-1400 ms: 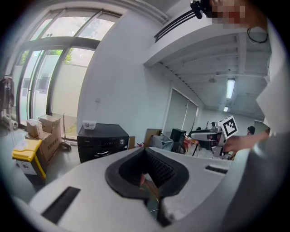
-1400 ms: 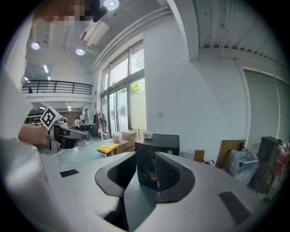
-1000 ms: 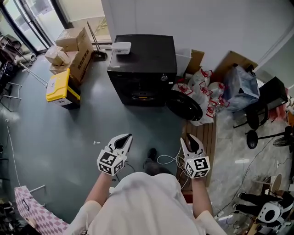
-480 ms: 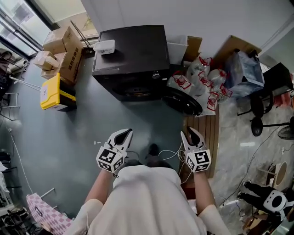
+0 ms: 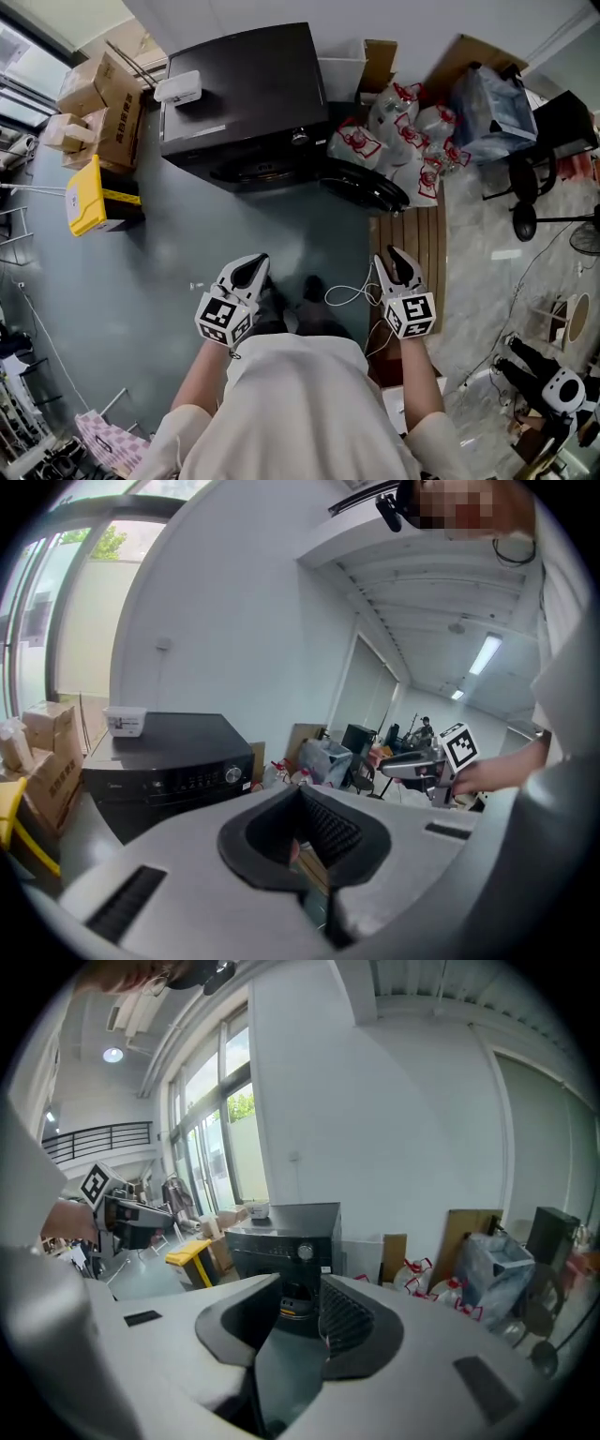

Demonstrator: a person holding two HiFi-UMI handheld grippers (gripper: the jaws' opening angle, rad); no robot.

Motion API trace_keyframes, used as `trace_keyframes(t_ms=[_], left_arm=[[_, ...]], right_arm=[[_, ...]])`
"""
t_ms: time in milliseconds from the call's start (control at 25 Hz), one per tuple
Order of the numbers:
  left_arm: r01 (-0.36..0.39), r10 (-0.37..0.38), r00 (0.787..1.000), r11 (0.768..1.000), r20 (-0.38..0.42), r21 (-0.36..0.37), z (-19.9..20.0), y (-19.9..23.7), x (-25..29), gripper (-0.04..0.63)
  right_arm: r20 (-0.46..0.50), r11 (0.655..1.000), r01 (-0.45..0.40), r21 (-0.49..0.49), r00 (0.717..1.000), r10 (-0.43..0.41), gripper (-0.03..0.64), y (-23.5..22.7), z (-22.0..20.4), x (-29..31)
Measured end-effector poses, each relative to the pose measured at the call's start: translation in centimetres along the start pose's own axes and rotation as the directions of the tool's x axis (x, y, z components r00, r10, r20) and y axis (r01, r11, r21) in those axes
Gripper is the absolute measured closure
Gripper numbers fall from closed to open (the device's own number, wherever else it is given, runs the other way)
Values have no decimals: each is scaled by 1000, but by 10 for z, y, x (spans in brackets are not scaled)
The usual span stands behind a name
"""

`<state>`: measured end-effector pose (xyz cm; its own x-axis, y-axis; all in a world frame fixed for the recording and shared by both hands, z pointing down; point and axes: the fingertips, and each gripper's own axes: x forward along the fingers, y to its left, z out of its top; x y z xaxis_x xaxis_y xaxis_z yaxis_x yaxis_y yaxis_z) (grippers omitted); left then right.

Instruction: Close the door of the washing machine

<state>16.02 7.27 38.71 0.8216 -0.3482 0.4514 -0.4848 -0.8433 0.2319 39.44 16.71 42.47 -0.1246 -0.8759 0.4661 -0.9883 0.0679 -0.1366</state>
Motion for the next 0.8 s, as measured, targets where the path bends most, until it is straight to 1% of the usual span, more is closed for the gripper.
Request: trace_keyframes(t_ms=[200,360,440,600,800], left_arm=[[69,-69,997,997,-47,16,-18,15,35,586],[121,-114,989,990,-94,75,-42,32,74,586],[145,-135,984,985,-118,89,-57,37,92,587],[174,-160,976,980,-148,91,-87,45,123,586],[185,-172,970,980,-171,67,-128,52,164,587]], right_arm=[[-58,997,67,42,996,-65,469,-23,-28,18],[-90,992,115,51,990,-110,457,-50,-54,47],[-111,990,132,53,986,-126,453,-65,-69,61],[-169,988,148,42,976,-139,449,-96,-109,90],[-246,990,142,-15,959,-141,449,-140,-163,123]])
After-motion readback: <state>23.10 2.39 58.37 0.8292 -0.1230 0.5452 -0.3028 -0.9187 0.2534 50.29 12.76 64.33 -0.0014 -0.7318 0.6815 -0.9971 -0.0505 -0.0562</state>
